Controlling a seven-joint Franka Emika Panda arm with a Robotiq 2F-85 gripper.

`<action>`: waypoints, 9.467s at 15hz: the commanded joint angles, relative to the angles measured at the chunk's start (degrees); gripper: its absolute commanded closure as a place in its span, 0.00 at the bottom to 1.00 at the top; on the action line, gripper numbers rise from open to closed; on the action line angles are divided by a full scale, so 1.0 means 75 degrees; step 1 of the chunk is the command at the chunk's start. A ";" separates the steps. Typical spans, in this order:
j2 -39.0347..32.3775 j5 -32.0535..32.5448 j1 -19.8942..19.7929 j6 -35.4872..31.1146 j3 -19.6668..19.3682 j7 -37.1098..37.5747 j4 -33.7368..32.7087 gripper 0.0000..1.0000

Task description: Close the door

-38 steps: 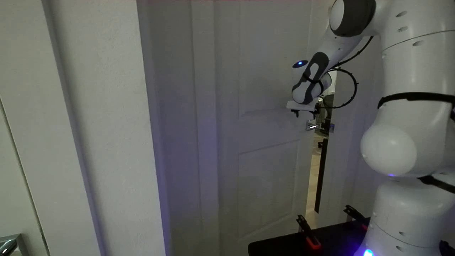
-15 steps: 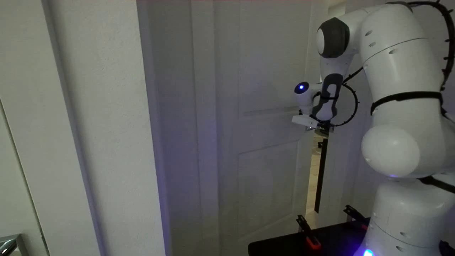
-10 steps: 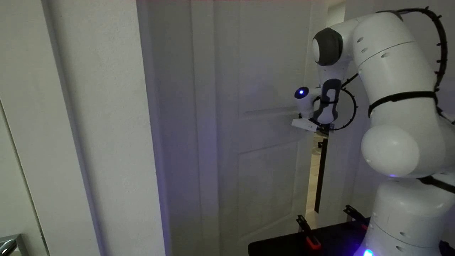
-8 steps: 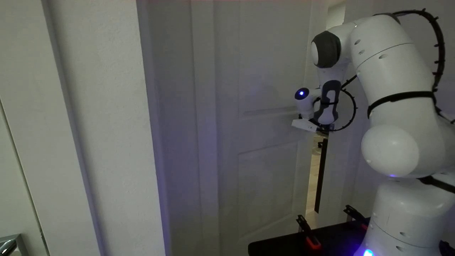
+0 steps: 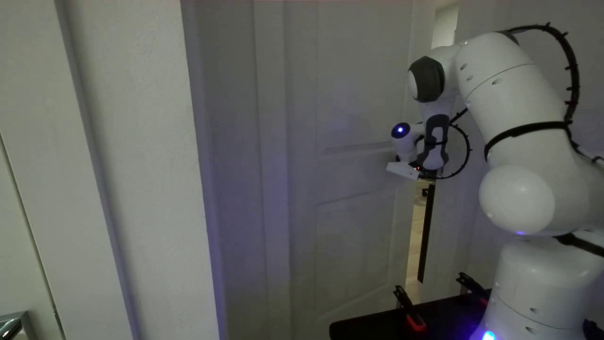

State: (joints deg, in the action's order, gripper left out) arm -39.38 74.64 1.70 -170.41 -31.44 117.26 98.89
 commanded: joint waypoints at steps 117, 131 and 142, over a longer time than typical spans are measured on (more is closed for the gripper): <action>0.1829 0.2410 -0.1683 0.1754 0.1803 0.1736 0.2476 0.00; 0.3593 -0.2517 -0.1807 0.1629 0.3543 -0.3656 0.3897 0.00; 0.4574 -0.0898 -0.1372 0.2847 0.3273 -0.2974 0.3613 0.00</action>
State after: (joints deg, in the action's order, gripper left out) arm -5.86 63.87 -8.52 -150.53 -6.09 91.73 125.99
